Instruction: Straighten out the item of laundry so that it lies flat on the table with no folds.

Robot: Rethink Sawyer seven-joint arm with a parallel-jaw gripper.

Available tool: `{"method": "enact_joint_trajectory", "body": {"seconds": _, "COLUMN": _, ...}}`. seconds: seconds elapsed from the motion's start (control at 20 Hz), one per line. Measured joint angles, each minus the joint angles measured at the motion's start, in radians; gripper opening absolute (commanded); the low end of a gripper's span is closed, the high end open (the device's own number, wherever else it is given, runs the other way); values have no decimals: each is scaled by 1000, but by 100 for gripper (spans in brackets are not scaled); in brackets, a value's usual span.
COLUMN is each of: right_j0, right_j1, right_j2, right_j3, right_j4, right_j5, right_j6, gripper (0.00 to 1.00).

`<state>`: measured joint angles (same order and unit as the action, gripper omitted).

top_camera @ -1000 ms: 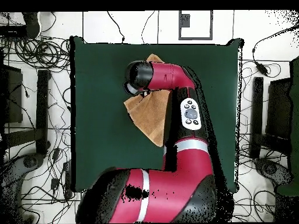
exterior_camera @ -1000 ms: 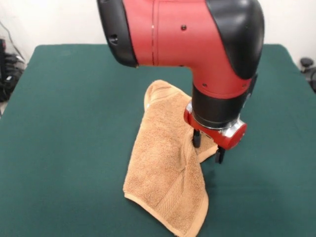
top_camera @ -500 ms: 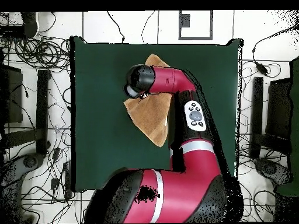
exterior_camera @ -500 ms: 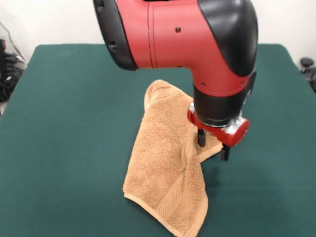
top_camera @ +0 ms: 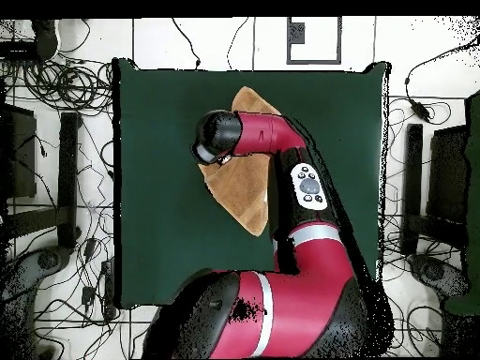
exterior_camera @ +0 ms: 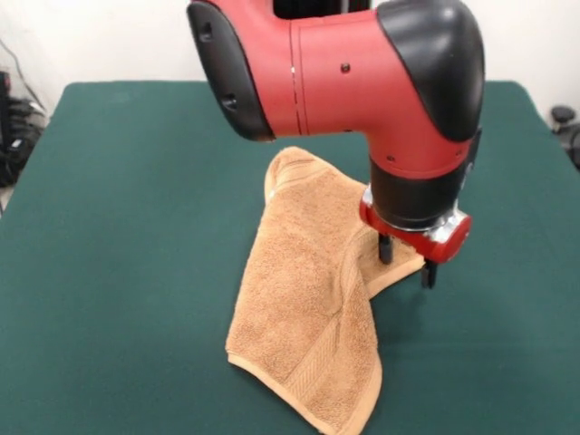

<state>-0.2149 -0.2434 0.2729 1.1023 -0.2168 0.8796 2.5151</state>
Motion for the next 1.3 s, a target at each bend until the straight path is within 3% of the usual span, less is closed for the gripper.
{"method": "enact_joint_trajectory", "body": {"seconds": 0.65, "right_j0": 17, "right_j1": -43, "right_j2": 41, "right_j3": 37, "right_j4": -11, "right_j5": 0, "right_j6": 0, "gripper": 100}}
{"method": "enact_joint_trajectory", "body": {"seconds": 1.3, "right_j0": 65, "right_j1": -29, "right_j2": 41, "right_j3": 35, "right_j4": -37, "right_j5": 0, "right_j6": 0, "gripper": 100}}
